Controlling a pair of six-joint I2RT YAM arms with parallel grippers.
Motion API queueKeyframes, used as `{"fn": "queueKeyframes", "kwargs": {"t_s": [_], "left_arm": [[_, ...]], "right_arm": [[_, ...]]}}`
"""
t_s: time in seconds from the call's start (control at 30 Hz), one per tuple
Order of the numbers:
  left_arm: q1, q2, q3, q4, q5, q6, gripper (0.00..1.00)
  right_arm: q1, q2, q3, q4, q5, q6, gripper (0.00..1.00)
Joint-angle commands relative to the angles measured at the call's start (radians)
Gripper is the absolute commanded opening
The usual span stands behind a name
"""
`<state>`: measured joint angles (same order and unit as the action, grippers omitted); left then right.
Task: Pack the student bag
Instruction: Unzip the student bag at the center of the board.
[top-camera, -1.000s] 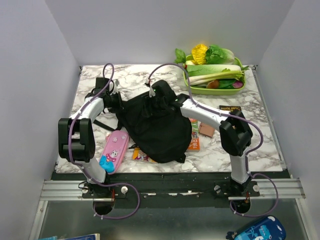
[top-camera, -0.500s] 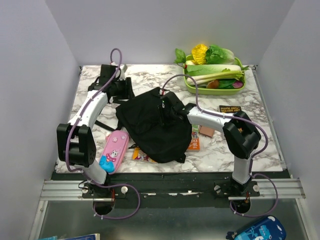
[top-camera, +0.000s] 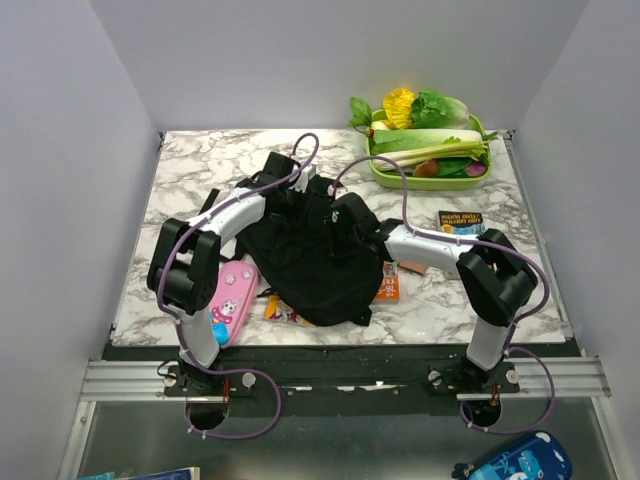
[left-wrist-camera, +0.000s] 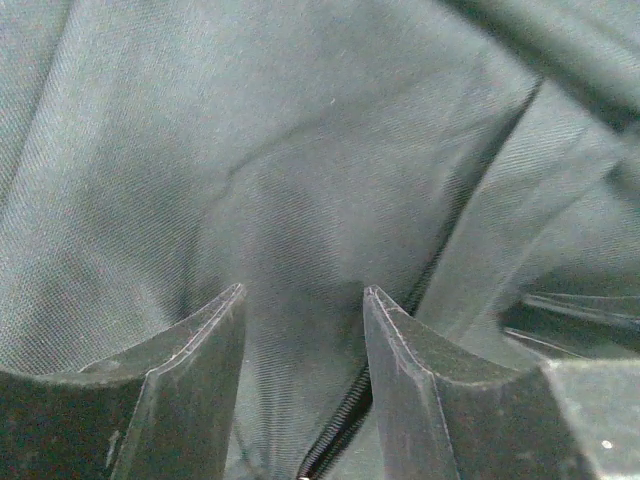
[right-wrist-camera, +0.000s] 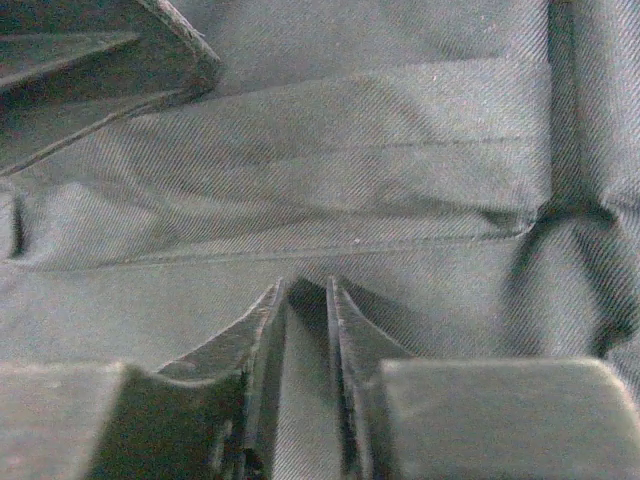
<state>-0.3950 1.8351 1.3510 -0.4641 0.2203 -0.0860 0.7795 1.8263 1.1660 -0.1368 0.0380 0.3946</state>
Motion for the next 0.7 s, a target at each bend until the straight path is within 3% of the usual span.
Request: {"fn": "queueKeyframes", "kwargs": {"t_s": [0.0,0.1,0.37,0.5,0.67], "left_arm": [[0.001,-0.031,-0.055,0.042,-0.058,0.074,0.57],[-0.022,-0.059,-0.09,0.057,-0.091,0.118,0.57],[-0.08,-0.08,-0.119,0.033,-0.049,0.198,0.61],[-0.081,-0.088,-0.145,0.041,-0.009,0.18,0.65],[-0.082,-0.093,-0.188,0.073,-0.009,0.18,0.69]], "right_arm": [[-0.009,-0.062,-0.074,0.071,-0.073,0.006,0.37],[-0.014,-0.078,-0.101,0.103,-0.113,0.003,0.44],[-0.046,-0.088,-0.167,0.164,-0.168,0.038,0.45],[-0.109,-0.105,-0.229,0.279,-0.358,0.095,0.48],[-0.117,-0.122,-0.239,0.272,-0.333,0.09,0.49]]}}
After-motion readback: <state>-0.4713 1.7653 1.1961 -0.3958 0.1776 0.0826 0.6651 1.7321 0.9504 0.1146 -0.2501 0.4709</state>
